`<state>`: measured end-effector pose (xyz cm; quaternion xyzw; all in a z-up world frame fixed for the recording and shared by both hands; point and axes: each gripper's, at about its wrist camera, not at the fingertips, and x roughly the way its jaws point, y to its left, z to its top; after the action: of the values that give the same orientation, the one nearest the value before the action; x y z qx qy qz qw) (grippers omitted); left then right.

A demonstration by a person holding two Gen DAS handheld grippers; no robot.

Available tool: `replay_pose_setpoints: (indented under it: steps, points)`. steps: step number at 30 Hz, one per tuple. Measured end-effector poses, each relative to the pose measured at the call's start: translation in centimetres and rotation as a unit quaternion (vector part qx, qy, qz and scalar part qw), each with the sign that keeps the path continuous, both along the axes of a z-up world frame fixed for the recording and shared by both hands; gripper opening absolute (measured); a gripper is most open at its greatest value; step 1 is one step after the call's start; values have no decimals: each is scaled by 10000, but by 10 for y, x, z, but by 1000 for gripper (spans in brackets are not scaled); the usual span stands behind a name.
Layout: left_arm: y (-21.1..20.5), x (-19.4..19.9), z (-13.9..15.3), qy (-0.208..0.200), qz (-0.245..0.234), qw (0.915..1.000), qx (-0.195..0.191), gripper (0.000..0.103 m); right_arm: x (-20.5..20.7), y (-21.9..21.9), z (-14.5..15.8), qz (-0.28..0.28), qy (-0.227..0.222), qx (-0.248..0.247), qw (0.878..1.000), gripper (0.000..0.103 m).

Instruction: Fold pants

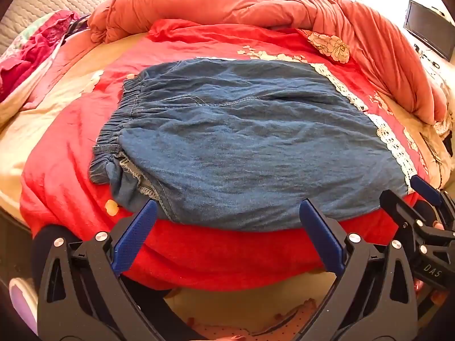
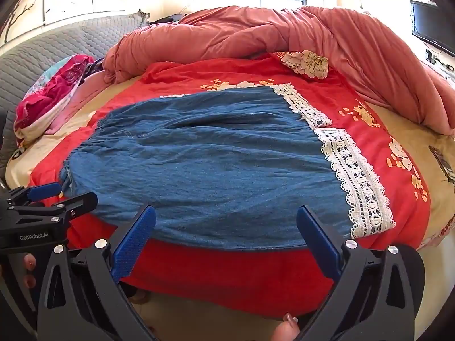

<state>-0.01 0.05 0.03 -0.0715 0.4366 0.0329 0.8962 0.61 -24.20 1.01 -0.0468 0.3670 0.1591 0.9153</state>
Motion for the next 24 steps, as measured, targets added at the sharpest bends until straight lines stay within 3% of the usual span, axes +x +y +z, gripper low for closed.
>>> replay_pose_setpoints:
  steps: [24]
  points:
    - [-6, 0, 4, -86, -122, 9999, -4, 94, -3, 0, 5, -33, -99, -5, 9999, 99]
